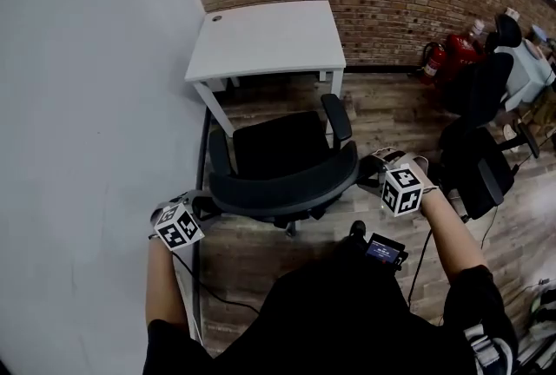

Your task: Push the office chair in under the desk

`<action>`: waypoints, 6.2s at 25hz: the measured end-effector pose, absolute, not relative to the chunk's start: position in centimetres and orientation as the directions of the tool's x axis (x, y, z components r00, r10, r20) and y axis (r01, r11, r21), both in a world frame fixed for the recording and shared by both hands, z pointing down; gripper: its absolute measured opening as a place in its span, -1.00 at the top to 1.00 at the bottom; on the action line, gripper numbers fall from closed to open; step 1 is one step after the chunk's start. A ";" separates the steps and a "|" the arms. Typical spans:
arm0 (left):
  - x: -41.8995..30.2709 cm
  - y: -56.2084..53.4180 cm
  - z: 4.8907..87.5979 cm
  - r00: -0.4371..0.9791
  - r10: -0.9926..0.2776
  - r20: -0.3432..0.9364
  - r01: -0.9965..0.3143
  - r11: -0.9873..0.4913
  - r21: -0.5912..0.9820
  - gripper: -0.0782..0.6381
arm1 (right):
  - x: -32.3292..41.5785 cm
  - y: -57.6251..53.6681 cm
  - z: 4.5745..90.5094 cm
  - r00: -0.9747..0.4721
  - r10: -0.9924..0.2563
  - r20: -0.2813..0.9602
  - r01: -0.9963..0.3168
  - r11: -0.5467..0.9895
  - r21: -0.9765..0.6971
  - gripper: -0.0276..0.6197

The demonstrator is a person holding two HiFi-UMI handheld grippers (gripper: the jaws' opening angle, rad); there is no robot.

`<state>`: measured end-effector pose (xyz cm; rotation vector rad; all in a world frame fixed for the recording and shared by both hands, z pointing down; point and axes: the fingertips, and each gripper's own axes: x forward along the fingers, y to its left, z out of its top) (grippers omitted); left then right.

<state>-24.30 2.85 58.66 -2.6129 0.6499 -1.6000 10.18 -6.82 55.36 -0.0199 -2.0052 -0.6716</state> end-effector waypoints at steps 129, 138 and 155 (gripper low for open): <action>-39.5 -26.1 60.0 0.231 -0.225 0.946 -0.186 -0.965 -0.184 0.31 | -4.6 -28.0 56.0 -0.677 -0.147 0.721 0.191 0.911 0.365 0.58; -40.9 -29.9 59.8 0.252 -0.240 0.937 -0.173 -0.964 -0.201 0.31 | -6.1 -31.4 55.9 -0.678 -0.150 0.719 0.183 0.914 0.363 0.58; -44.8 -38.5 60.1 0.290 -0.253 0.923 -0.131 -0.966 -0.223 0.31 | -10.3 -38.9 56.4 -0.663 -0.176 0.727 0.136 0.927 0.349 0.57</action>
